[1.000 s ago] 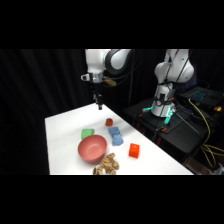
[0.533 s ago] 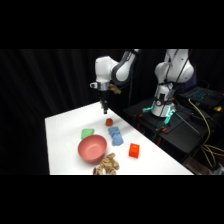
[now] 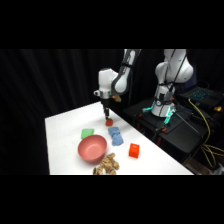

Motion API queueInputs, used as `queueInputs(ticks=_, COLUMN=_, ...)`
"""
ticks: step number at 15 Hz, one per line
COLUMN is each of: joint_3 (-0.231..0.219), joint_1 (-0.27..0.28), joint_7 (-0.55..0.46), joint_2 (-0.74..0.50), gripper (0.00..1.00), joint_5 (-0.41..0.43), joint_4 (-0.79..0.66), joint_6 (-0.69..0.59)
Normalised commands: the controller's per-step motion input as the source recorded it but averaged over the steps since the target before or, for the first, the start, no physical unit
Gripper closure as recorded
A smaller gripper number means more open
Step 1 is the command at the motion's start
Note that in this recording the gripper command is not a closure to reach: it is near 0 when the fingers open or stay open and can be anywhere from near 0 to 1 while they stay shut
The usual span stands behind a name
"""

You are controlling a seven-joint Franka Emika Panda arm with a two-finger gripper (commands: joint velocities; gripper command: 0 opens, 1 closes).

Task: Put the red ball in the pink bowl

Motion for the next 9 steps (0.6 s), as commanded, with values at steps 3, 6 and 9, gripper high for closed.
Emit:
queueInputs(ticks=3, joint_3=0.201, joint_1=-0.165, joint_7=-0.09, joint_2=0.21, gripper=0.00, joint_5=0.187, joint_4=0.10, joint_6=0.11)
queueInputs(ticks=6, joint_3=0.198, joint_1=-0.162, joint_7=-0.10, joint_2=0.14, gripper=0.24, joint_5=0.173, joint_4=0.09, joint_6=0.05)
queueInputs(ticks=9, joint_3=0.189, joint_1=-0.186, joint_7=-0.15, joint_2=0.06, gripper=1.00, joint_5=0.181, joint_4=0.11, joint_6=0.00)
